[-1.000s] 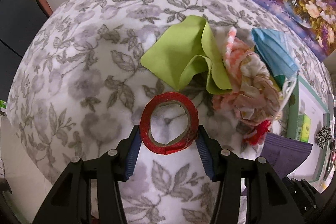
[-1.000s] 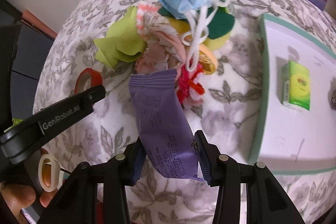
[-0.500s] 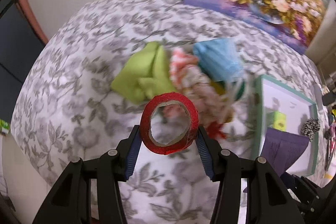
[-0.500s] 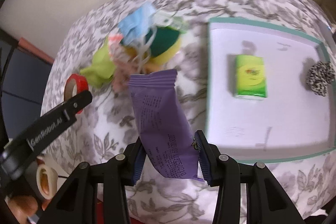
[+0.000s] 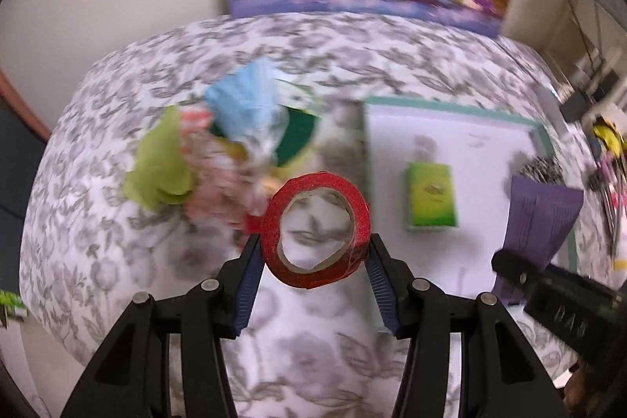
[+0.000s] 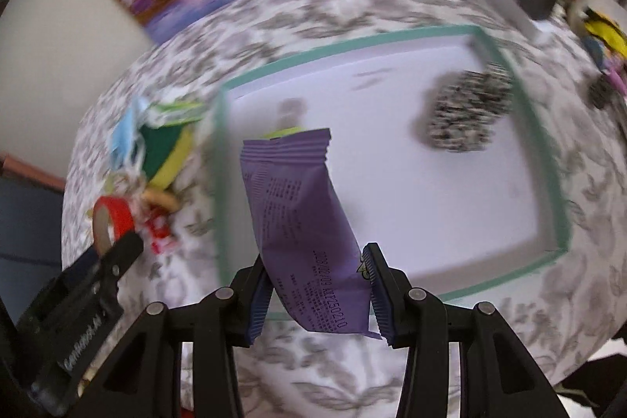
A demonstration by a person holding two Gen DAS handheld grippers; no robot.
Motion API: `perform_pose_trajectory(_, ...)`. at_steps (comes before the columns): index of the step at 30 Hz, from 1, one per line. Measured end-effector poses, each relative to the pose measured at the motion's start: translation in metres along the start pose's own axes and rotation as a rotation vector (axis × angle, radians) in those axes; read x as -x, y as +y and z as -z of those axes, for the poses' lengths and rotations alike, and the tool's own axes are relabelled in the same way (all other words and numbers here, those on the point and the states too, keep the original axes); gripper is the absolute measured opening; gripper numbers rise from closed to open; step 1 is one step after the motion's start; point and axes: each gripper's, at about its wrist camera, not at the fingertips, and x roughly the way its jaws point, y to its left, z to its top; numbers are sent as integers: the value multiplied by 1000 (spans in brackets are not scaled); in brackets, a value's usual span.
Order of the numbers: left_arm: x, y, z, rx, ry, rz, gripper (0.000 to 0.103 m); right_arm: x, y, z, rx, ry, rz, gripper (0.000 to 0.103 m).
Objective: Organize soft objects
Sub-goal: 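Carry the tape roll and wipes pack into the tray and release them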
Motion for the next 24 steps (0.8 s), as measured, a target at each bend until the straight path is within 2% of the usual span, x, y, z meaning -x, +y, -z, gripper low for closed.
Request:
perform_pose_trajectory(9, -15, -63, 12, -111, 61, 71, 54, 9, -73, -8, -128, -13, 51, 47)
perform_pose_trajectory(14, -23, -86, 17, -145, 91, 97, 54, 13, -99, -7, -169, -19, 61, 47)
perform_pose_trajectory(18, -27, -99, 19, -164, 104, 124, 54, 15, -109, -7, -184, -22, 63, 48)
perform_pose_trajectory(24, -26, -100, 17, -161, 89, 139, 55, 16, -105, -8, -175, -27, 50, 48)
